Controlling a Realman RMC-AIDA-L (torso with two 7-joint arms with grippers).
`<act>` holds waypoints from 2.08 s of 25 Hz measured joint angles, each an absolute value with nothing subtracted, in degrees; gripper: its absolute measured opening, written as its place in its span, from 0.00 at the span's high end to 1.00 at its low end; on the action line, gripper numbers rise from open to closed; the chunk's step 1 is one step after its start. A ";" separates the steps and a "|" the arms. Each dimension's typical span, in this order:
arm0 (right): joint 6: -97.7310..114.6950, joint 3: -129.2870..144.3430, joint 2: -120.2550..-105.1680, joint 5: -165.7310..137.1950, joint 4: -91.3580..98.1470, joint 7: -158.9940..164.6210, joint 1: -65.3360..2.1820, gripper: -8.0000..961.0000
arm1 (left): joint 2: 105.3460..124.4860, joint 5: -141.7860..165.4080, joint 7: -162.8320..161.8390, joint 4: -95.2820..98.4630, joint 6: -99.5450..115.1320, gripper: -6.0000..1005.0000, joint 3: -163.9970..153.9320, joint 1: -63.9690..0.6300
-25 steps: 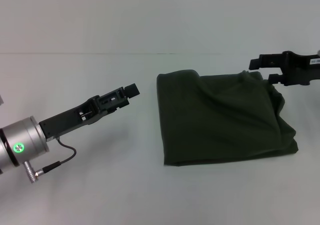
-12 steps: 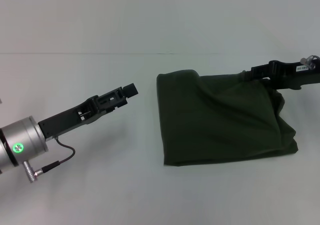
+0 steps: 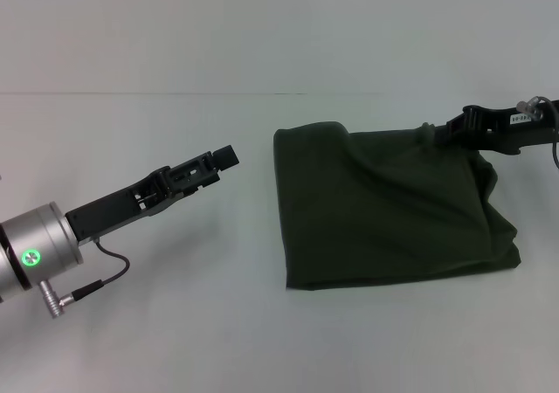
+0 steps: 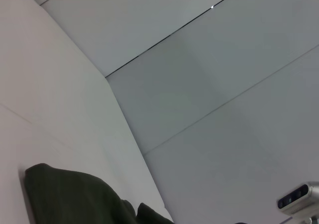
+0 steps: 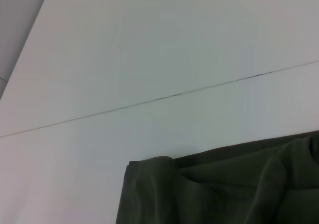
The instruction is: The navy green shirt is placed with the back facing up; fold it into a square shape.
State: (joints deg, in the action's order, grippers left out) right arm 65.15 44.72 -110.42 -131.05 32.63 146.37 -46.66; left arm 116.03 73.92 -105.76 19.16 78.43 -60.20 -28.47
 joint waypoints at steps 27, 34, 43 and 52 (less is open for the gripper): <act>62.76 42.81 -113.79 -113.89 37.67 128.75 -35.75 0.98 | 116.17 73.91 -105.55 19.51 78.36 0.17 -60.22 -27.98; 59.14 42.80 -114.27 -113.87 35.07 125.82 -35.73 0.98 | 116.24 73.91 -105.55 19.51 78.45 0.17 -60.48 -27.95; 59.09 42.80 -114.34 -110.04 35.64 120.23 -36.41 0.98 | 116.37 73.91 -105.55 19.51 78.27 0.17 -60.59 -28.07; 57.67 43.31 -114.34 -107.63 36.28 115.52 -36.14 0.98 | 116.40 73.91 -105.74 19.43 78.59 0.17 -60.56 -27.95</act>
State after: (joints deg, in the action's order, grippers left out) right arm 57.67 43.31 -114.34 -107.63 36.28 115.52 -36.14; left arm 116.40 73.91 -105.74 19.43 78.59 -60.56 -27.95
